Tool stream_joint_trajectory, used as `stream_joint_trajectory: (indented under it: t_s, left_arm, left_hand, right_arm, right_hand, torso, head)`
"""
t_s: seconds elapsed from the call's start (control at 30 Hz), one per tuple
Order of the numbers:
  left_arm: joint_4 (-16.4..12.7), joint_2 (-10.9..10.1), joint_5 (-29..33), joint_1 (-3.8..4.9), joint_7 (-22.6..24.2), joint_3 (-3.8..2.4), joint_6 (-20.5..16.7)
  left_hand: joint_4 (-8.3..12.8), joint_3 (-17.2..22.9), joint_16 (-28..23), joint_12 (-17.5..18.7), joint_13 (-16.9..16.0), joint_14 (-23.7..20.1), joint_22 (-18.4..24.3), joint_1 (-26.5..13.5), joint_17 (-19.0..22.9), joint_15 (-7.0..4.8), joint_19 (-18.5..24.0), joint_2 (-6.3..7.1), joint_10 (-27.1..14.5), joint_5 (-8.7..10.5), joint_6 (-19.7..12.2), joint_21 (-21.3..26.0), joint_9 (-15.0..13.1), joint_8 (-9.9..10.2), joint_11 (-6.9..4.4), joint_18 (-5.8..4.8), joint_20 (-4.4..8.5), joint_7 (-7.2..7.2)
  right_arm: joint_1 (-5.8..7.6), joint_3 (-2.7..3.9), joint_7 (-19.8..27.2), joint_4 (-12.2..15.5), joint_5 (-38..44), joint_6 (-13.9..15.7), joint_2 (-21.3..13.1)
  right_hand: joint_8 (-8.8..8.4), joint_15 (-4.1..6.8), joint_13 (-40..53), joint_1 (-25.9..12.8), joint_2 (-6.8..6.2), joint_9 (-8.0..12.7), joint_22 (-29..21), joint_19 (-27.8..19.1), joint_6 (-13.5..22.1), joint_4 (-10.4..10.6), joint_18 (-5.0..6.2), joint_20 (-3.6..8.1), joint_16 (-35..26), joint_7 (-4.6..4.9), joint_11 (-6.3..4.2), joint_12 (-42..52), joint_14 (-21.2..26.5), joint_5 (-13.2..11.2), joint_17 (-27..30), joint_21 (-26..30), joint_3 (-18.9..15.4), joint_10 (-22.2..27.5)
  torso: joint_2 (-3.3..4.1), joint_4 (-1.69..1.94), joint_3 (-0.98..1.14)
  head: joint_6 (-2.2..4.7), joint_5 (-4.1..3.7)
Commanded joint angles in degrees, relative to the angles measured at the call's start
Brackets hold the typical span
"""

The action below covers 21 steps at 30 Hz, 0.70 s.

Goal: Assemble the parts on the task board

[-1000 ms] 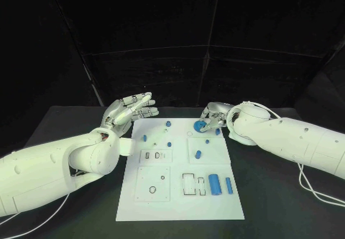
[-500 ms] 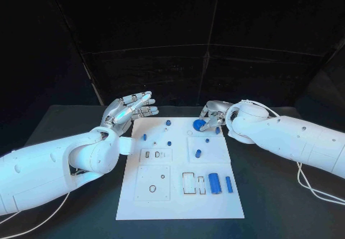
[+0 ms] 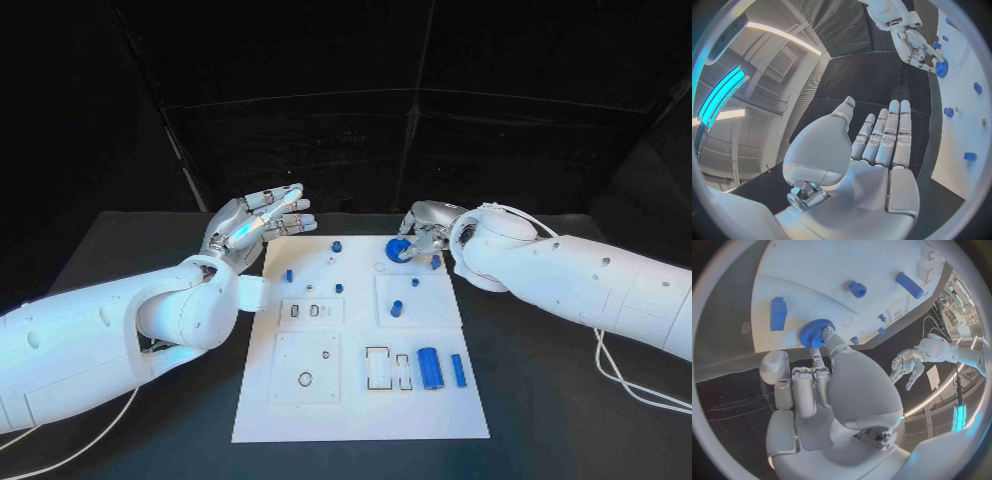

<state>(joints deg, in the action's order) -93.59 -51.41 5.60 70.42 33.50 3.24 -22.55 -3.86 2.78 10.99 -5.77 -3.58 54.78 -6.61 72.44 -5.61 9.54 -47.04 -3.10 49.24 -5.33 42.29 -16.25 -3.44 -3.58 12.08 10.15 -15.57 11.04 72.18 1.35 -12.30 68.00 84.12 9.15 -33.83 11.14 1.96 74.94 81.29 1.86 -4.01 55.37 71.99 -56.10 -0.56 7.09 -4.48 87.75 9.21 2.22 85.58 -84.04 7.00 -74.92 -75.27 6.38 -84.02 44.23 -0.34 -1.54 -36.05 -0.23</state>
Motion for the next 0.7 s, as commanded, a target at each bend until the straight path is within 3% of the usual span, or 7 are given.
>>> stream_joint_trajectory:
  t_s: [0.03,0.4,0.6,0.7]
  left_arm:
    - [-0.04,0.0,-0.46,0.08,0.16,-0.03,0.85]
    - [-0.14,-0.15,-0.46,0.08,0.07,-0.03,0.88]
    - [-0.12,0.05,-0.46,0.08,0.01,-0.03,0.96]
    - [-0.11,0.11,-0.46,0.09,-0.02,-0.03,0.99]
  left_hand:
    - [0.23,0.02,-0.29,0.24,0.01,0.44,0.06,0.29,0.05,-0.05,-0.52,-0.39,0.03,-0.02,0.32,-0.07,0.0,-0.09,0.0,0.31,-0.06,3.17]
    - [0.26,0.03,-0.31,0.26,0.02,0.44,0.07,0.31,0.06,-0.05,-0.52,-0.4,0.01,-0.03,0.16,-0.06,0.01,-0.07,0.0,0.31,-0.06,3.19]
    - [0.29,0.04,-0.33,0.28,0.02,0.45,0.09,0.34,0.07,-0.04,-0.53,-0.41,-0.01,-0.03,0.15,-0.05,0.02,-0.05,0.01,0.31,-0.06,3.19]
    - [0.29,0.04,-0.33,0.28,0.02,0.45,0.09,0.34,0.07,-0.04,-0.53,-0.41,-0.01,-0.03,0.15,-0.05,0.02,-0.05,0.01,0.31,-0.06,3.19]
  right_arm:
    - [0.06,0.0,0.86,1.07,0.52,3.49,-0.22]
    - [0.08,0.03,-1.05,8.69,3.19,6.32,-0.23]
    - [0.11,0.07,-3.16,8.33,6.15,7.04,3.41]
    - [0.11,0.08,-3.66,7.07,7.14,7.06,5.51]
  right_hand:
    - [1.22,0.38,8.95,0.17,0.93,-1.26,0.11,0.01,-5.43,-0.06,-0.39,0.36,0.35,-3.01,-0.57,0.19,-4.77,0.41,-9.17,-0.25,0.45,-2.09]
    - [0.36,0.36,8.87,-1.1,0.46,-0.98,0.19,0.13,-5.06,-0.27,-0.46,0.49,0.38,-2.81,-0.47,0.04,-4.79,0.85,-9.27,-0.31,1.17,-2.06]
    - [0.11,0.31,8.83,-1.54,0.22,-0.91,0.22,0.17,-5.01,-0.31,-0.47,0.47,0.38,-2.75,-0.43,-0.02,-4.8,0.57,-9.3,-0.33,1.34,-2.03]
    - [0.07,0.3,8.81,-1.59,0.19,-0.91,0.21,0.16,-5.0,-0.32,-0.47,0.47,0.39,-2.75,-0.43,-0.03,-4.81,0.54,-9.32,-0.32,1.36,-2.02]
  torso:
    - [0.01,0.02,0.02]
    - [0.0,0.0,-0.04]
    - [0.18,0.36,-0.11]
    - [0.16,0.32,-0.07]
  head:
    - [0.1,0.06]
    - [0.35,0.25]
    - [0.38,0.31]
    - [0.36,0.45]
